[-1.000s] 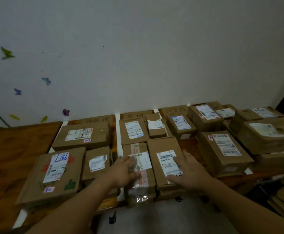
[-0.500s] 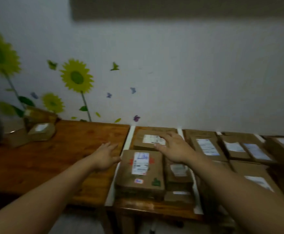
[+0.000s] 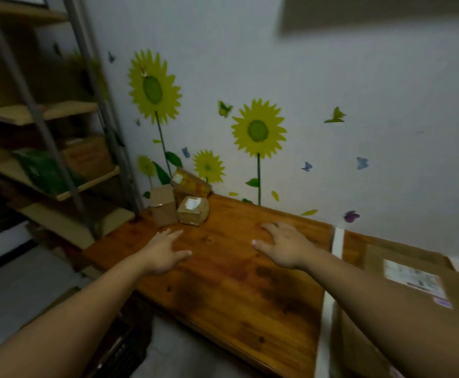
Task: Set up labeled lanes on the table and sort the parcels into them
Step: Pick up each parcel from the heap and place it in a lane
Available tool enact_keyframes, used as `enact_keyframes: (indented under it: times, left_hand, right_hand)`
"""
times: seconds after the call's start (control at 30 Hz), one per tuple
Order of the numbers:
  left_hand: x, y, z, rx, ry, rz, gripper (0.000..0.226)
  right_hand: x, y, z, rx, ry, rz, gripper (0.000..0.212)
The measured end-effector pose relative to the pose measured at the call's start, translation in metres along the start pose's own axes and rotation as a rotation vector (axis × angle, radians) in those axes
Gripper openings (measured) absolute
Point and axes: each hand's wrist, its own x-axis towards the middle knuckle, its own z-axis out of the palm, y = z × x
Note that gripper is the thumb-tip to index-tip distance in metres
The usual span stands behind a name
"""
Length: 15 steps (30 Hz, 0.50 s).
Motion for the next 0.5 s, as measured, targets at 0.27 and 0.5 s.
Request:
enact_keyframes:
  times: [0.27,0.5]
  left_hand:
    - [0.131,-0.076,-0.060,-0.032,0.051,-0.159,0.076]
    - [0.231,-0.123,-0.087,-0.096,-0.007,-0.128,0.071]
  right_hand:
    - [0.177,-0.056,0.028,0.097,-0.037,-0.046,0.074]
    - [0.288,-0.098,0.052,0.142,-0.098,-0.002,0.069]
